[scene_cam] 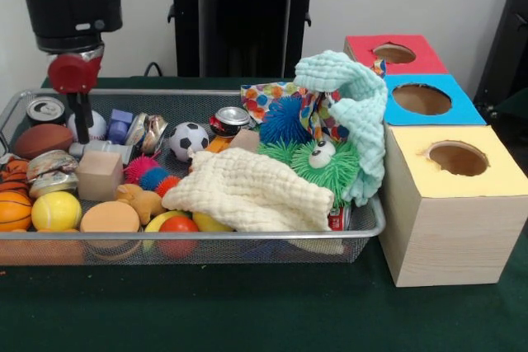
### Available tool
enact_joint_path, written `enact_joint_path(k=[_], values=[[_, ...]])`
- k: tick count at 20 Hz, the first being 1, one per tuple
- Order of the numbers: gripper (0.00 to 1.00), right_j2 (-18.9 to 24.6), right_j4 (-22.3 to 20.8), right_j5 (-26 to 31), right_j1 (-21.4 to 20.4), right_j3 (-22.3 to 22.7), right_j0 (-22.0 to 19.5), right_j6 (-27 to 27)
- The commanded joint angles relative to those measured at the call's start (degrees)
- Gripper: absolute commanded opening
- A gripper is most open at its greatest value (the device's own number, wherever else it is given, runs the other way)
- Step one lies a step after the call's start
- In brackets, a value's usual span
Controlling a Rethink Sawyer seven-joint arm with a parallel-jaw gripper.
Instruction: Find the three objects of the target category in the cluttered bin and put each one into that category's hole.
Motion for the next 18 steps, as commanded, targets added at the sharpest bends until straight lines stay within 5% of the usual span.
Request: enact_joint_path(k=[1,10,18], values=[[1.00,9.62,-8.56,3.12,7.15,-4.03,-2.08,-15.60],[1.00,13.58,-14.25,0.89,13.77,-7.27,-5.15,-13.54],[1.00,18.12,-18.42,5.47,17.00,-13.35,-8.36,-19.32]])
